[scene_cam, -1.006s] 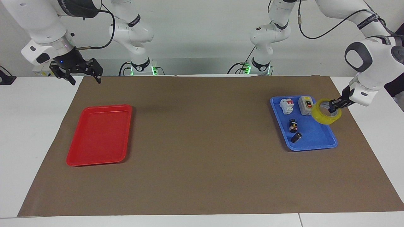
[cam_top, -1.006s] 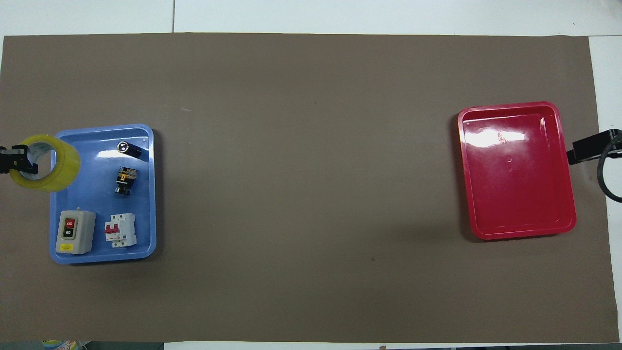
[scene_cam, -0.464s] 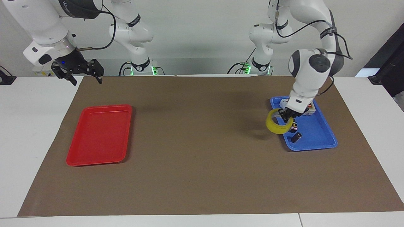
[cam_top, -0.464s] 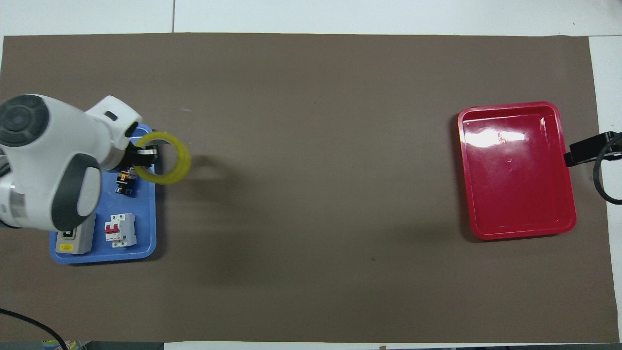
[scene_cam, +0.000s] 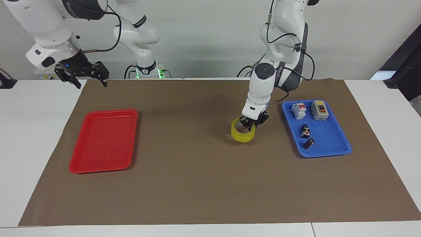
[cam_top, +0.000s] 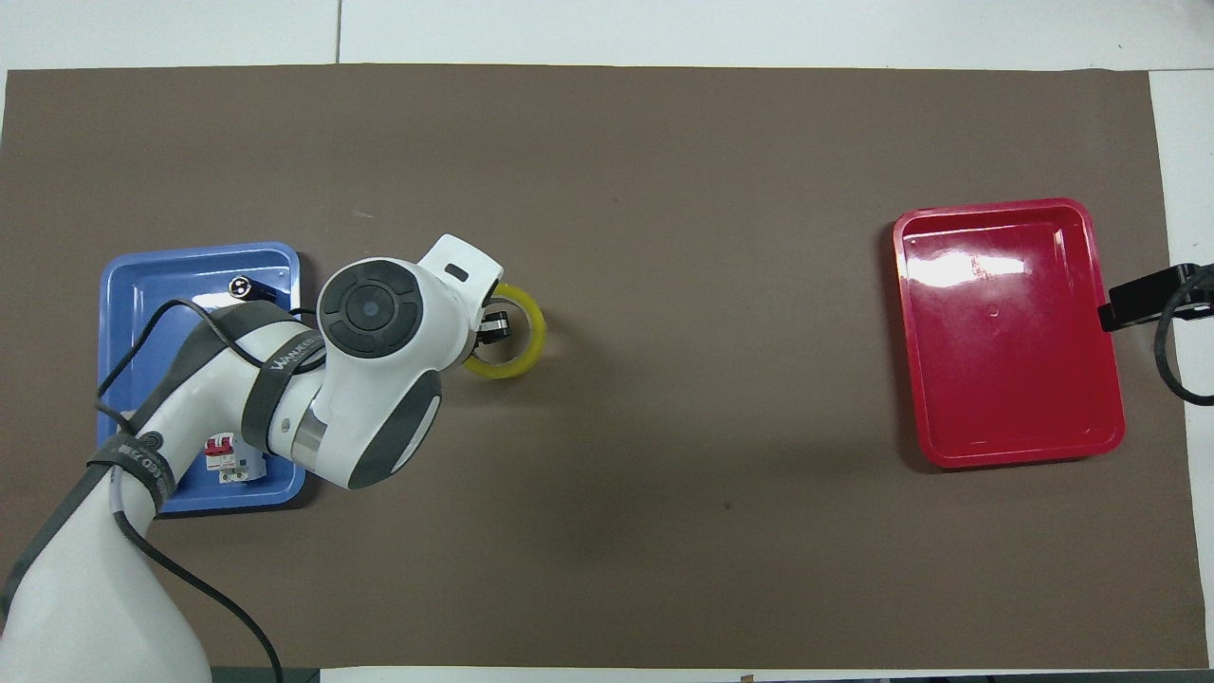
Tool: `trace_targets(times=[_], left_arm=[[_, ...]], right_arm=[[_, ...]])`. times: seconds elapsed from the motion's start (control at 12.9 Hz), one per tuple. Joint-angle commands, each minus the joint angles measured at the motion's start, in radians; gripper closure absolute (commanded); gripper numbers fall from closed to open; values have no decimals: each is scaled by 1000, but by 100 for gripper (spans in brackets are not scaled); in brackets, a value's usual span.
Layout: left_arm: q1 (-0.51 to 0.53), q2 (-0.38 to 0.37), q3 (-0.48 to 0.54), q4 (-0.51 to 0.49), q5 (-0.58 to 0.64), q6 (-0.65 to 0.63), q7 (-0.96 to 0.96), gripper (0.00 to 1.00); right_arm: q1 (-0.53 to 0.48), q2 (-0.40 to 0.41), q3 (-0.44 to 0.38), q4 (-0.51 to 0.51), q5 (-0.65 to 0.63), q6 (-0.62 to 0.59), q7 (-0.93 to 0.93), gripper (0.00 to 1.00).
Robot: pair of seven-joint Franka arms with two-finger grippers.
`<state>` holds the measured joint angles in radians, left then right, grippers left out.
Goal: Place and move tape with both arms
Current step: 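Lift the tape with the left gripper and carry it toward the table center, then set the tape down and open the left gripper while the right gripper reaches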
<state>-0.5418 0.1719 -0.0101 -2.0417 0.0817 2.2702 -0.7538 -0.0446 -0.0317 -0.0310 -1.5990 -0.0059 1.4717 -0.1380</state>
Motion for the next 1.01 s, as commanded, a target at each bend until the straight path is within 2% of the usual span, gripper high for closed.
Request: trace_targets(times=[0.0, 0.08, 0.31, 0.62, 0.7, 0.77, 0.85, 0.93], left_arm=[[-97, 99, 19, 130, 35, -12, -132, 100], [-131, 139, 21, 164, 35, -11, -146, 100], [-177, 185, 16, 189, 40, 35, -142, 100], [-201, 199, 12, 166, 39, 34, -131, 100], [-201, 199, 9, 167, 39, 35, -131, 94], [-201, 198, 7, 167, 38, 35, -131, 76], [-198, 183, 7, 163, 38, 25, -131, 45], [-188, 148, 9, 149, 38, 23, -128, 29]], right_arm=[[-8, -25, 8, -30, 14, 6, 9, 0], [-6, -25, 8, -33, 14, 6, 9, 0], [-6, -33, 8, -47, 14, 9, 11, 0], [-4, -43, 8, -73, 14, 45, 11, 0], [-4, -43, 8, -75, 14, 50, 9, 0], [-3, -45, 9, -75, 14, 52, 9, 0], [12, -45, 11, -75, 14, 53, 11, 0], [26, -45, 11, -75, 14, 67, 11, 0]])
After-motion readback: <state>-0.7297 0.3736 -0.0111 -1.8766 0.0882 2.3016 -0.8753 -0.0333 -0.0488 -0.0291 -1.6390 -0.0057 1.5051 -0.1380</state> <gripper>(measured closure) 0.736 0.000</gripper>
